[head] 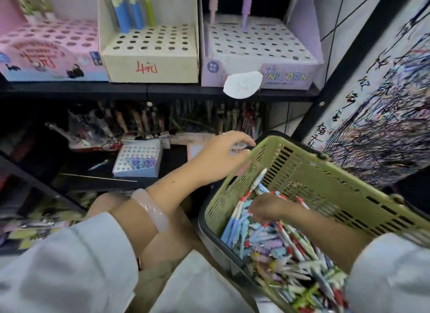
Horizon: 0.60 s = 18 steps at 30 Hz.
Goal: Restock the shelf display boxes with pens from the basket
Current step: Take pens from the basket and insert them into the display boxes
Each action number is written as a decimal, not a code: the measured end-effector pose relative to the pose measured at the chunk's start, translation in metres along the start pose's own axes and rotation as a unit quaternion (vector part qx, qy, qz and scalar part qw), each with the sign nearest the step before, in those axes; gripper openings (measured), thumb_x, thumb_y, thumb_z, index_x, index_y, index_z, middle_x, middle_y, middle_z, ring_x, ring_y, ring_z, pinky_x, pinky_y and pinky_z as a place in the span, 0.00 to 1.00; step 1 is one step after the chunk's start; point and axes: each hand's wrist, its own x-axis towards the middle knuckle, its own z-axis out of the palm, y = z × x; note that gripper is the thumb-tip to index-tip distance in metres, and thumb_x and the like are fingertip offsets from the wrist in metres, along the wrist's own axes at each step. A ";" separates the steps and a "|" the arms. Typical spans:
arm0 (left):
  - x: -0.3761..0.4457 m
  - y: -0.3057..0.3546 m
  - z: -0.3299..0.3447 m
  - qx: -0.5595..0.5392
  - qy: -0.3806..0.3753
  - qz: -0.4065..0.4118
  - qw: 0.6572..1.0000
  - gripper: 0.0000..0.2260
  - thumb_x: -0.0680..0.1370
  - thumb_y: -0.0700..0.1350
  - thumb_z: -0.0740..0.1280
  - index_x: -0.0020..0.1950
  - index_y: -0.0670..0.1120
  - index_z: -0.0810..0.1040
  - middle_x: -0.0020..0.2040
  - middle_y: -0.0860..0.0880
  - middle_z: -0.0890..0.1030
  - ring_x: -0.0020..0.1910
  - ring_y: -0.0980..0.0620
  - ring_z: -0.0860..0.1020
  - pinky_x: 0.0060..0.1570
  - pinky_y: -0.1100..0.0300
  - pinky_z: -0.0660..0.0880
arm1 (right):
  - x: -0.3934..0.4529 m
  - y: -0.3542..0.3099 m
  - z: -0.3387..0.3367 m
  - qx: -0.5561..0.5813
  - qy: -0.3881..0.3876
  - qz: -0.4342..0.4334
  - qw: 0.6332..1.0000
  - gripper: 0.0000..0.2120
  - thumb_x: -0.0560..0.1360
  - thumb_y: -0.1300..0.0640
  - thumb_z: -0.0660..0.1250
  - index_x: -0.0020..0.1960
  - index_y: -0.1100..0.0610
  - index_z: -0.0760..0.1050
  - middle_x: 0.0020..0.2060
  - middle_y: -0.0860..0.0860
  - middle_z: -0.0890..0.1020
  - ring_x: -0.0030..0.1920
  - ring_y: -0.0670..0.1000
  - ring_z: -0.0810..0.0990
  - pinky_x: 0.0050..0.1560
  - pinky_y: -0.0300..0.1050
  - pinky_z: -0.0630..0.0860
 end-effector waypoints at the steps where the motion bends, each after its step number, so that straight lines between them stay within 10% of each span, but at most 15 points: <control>1: 0.000 -0.004 0.004 0.006 0.000 0.003 1.000 0.10 0.78 0.40 0.63 0.58 0.42 0.77 0.62 0.47 0.75 0.61 0.57 0.69 0.54 0.74 0.60 | 0.009 0.001 0.015 0.030 0.015 0.018 0.999 0.19 0.79 0.58 0.60 0.30 0.58 0.61 0.26 0.52 0.67 0.27 0.50 0.66 0.28 0.37 0.65; 5: -0.004 -0.017 0.016 0.011 -0.059 -0.033 0.998 0.12 0.80 0.43 0.61 0.61 0.43 0.76 0.67 0.48 0.72 0.64 0.58 0.66 0.49 0.83 0.55 | 0.033 -0.009 0.051 0.160 0.066 0.101 0.980 0.08 0.78 0.57 0.63 0.52 0.60 0.67 0.40 0.54 0.71 0.31 0.47 0.67 0.27 0.41 0.62; 8: -0.004 -0.023 0.018 0.003 -0.070 -0.064 0.995 0.12 0.79 0.44 0.62 0.62 0.46 0.76 0.64 0.52 0.75 0.63 0.56 0.70 0.51 0.75 0.60 | 0.048 -0.023 0.061 0.215 0.103 0.155 0.959 0.34 0.76 0.55 0.64 0.74 0.62 0.50 0.61 0.61 0.69 0.50 0.53 0.74 0.39 0.43 0.75; 12: -0.001 -0.022 0.013 -0.072 -0.059 -0.092 0.991 0.09 0.79 0.46 0.63 0.57 0.48 0.78 0.52 0.58 0.77 0.51 0.68 0.73 0.52 0.75 0.65 | 0.054 -0.041 0.070 0.221 0.135 0.189 0.947 0.37 0.75 0.54 0.64 0.75 0.62 0.48 0.71 0.65 0.58 0.70 0.63 0.61 0.68 0.52 0.65; 18: 0.000 -0.024 0.013 -0.094 -0.067 -0.105 0.988 0.05 0.78 0.47 0.63 0.51 0.56 0.76 0.49 0.66 0.75 0.51 0.71 0.71 0.49 0.81 0.62 | 0.057 -0.041 0.076 0.306 0.199 0.219 0.905 0.31 0.75 0.59 0.64 0.73 0.57 0.53 0.69 0.65 0.56 0.66 0.64 0.64 0.58 0.49 0.71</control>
